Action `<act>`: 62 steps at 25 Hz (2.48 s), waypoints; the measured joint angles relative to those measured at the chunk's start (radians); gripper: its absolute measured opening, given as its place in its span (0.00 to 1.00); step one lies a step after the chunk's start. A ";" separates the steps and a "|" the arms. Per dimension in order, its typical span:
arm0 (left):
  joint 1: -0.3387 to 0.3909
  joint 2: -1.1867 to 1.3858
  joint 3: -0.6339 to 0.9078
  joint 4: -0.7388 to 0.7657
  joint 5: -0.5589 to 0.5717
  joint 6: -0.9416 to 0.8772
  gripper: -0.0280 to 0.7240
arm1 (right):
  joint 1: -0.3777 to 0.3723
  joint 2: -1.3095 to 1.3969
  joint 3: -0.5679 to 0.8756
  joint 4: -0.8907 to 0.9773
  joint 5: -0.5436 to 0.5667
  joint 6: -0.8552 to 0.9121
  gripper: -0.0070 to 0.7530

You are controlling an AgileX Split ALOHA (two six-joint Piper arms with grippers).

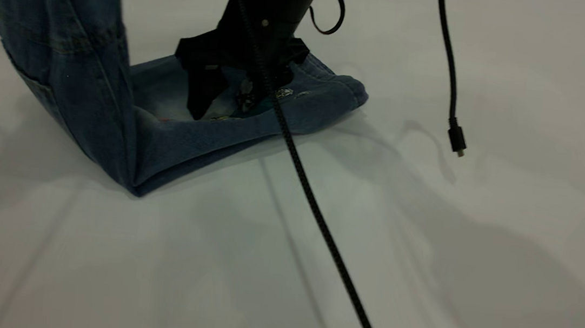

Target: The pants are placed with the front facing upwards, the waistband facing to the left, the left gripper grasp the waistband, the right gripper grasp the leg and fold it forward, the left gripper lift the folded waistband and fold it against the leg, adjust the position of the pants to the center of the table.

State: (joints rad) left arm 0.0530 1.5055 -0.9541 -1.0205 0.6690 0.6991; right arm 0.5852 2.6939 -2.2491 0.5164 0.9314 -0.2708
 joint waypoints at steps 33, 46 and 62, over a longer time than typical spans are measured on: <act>-0.332 0.528 -0.517 0.065 0.058 0.070 0.87 | -0.254 -0.446 -0.059 -0.405 0.227 0.077 0.66; -0.201 0.132 -0.520 0.489 0.193 -0.097 0.79 | -0.177 -0.445 -0.059 -0.245 0.316 0.093 0.65; -0.151 -0.035 -0.520 0.474 0.258 -0.189 0.79 | 0.208 -0.129 -0.059 -0.614 0.216 0.340 0.63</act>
State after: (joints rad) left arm -0.0979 1.4709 -1.4740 -0.5466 0.9272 0.5096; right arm 0.7933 2.5649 -2.3080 -0.0975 1.1474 0.0691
